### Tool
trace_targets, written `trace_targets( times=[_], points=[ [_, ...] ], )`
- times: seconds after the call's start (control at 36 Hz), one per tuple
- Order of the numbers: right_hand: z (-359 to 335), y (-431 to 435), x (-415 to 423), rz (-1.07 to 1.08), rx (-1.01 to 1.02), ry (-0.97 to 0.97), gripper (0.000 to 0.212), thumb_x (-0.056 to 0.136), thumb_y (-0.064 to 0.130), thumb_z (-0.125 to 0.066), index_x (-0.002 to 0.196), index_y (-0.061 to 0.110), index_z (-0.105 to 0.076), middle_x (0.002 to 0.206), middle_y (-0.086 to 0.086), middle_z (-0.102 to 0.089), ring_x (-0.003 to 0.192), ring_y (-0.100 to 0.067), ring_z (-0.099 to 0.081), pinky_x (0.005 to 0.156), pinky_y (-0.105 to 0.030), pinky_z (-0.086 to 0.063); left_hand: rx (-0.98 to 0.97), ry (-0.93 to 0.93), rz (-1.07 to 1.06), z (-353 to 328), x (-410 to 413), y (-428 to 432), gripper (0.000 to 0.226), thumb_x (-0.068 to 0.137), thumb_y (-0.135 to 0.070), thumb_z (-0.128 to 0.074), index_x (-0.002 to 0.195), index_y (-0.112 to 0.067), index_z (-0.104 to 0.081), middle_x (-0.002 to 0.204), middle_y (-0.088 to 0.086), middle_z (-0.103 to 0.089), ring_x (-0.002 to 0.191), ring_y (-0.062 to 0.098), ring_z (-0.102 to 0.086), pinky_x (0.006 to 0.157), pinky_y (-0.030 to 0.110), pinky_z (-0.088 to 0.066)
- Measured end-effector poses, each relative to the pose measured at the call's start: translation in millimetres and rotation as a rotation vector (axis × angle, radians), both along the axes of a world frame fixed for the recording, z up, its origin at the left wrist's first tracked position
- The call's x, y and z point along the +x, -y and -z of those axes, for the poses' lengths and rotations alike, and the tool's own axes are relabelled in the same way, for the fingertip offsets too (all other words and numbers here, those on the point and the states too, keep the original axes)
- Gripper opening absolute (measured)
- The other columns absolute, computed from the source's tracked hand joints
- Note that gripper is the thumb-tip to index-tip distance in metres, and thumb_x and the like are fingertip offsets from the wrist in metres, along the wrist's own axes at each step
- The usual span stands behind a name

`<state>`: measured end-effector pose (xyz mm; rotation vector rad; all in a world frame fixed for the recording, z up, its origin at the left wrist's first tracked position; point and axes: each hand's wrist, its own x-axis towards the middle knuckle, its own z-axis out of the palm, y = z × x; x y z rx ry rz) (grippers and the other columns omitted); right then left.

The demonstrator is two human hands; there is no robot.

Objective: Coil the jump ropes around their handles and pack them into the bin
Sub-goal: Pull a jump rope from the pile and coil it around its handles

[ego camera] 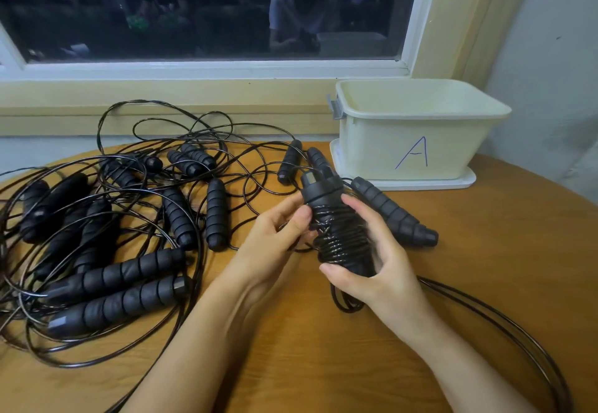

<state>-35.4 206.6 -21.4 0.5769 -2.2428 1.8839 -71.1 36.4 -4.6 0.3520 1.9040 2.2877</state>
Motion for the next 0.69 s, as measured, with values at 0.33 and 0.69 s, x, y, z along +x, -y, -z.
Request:
trace_targets(
  times=[0.33, 0.69],
  points=[
    [7.5, -2.2, -7.3, 0.061, 0.192, -0.103, 0.082, 0.082, 0.041, -0.071, 0.151, 0.042, -0.027, 0.154, 0.019, -0.029, 0.146, -0.004, -0.025, 0.117, -0.031, -0.031, 0.102, 0.066, -0.004, -4.0, 3.1, -2.7, 0.053, 0.084, -0.027, -0.061, 0.133, -0.008, -0.055, 0.111, 0.01, -0.069, 0.098, 0.018, -0.068, 0.079, 0.028, -0.057],
    [15.7, 1.2, -12.9, 0.208, 0.295, -0.247, 0.086, 0.079, 0.014, -0.082, 0.15, 0.026, -0.036, 0.147, 0.016, -0.042, 0.137, 0.008, -0.034, 0.106, -0.005, -0.028, 0.056, 0.176, -0.101, 1.5, 5.8, -14.1, 0.061, 0.074, -0.035, -0.072, 0.131, -0.017, -0.06, 0.124, 0.025, -0.06, 0.089, 0.02, -0.067, 0.075, 0.028, -0.058]
  ],
)
